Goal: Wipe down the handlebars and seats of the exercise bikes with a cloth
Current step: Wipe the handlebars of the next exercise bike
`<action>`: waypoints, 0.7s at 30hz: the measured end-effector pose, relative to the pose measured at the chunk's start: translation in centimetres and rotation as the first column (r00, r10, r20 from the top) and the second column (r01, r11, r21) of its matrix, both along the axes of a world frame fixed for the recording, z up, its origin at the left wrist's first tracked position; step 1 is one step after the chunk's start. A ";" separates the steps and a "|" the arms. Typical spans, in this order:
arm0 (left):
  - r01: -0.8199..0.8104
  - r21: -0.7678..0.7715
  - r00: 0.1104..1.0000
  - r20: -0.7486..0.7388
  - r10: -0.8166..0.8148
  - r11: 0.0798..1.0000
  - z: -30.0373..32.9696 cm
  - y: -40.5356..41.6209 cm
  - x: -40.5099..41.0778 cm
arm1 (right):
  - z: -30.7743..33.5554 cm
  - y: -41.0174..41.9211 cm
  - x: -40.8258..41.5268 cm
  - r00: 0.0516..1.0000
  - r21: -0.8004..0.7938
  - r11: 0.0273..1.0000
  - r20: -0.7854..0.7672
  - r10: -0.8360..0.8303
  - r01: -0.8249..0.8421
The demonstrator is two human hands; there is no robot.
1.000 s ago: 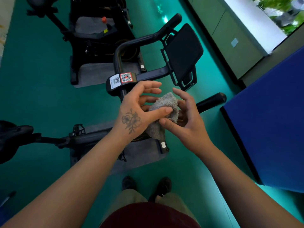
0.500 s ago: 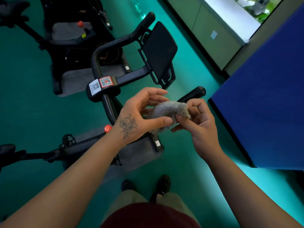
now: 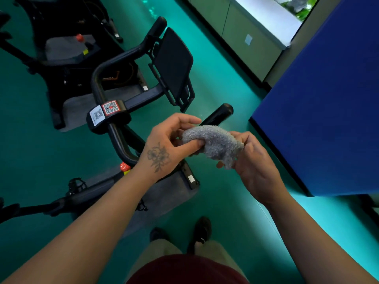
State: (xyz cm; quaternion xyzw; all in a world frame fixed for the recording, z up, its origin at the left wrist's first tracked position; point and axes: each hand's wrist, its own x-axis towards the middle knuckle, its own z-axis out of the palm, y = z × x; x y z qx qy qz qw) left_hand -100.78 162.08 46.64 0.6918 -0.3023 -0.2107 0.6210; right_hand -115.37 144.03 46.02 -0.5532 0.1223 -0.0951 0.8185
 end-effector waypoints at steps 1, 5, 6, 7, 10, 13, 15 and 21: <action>0.008 -0.004 1.000 -0.007 -0.008 1.000 0.0 -0.3 -0.2 | 0.2 -0.1 -0.1 1.000 -0.023 1.000 -0.018 -0.014 0.013; 0.018 -0.030 1.000 -0.014 -0.018 0.999 0.1 -1.0 -0.7 | 0.4 -0.6 -0.2 0.997 -0.045 0.998 -0.055 -0.047 0.044; 0.012 -0.041 1.000 -0.026 -0.013 0.999 0.2 -1.2 -0.9 | 0.4 -0.7 -0.2 0.997 -0.039 0.998 -0.054 -0.047 0.045; 0.006 -0.052 0.999 -0.042 -0.009 0.999 0.3 -1.4 -1.0 | 0.3 -0.8 -0.2 0.997 -0.050 0.998 -0.061 -0.046 0.043; -0.002 -0.058 0.998 -0.066 -0.002 0.998 0.7 -2.0 -1.3 | 0.0 -1.0 -0.2 0.996 -0.126 0.992 -0.090 -0.026 0.014; 0.019 -0.035 1.000 -0.020 -0.019 0.999 1.1 -2.5 -1.4 | -0.5 -1.1 -0.3 0.995 -0.062 0.998 -0.099 -0.007 0.001; 0.026 0.003 0.999 0.035 -0.026 1.000 1.2 -2.6 -1.3 | -0.8 -1.1 -0.3 0.992 -0.050 0.998 -0.115 -0.043 0.038; -0.001 0.093 0.988 0.152 -0.013 0.996 0.7 -2.7 -0.6 | -1.6 -2.9 -0.1 0.983 0.103 0.981 -0.102 -0.153 0.163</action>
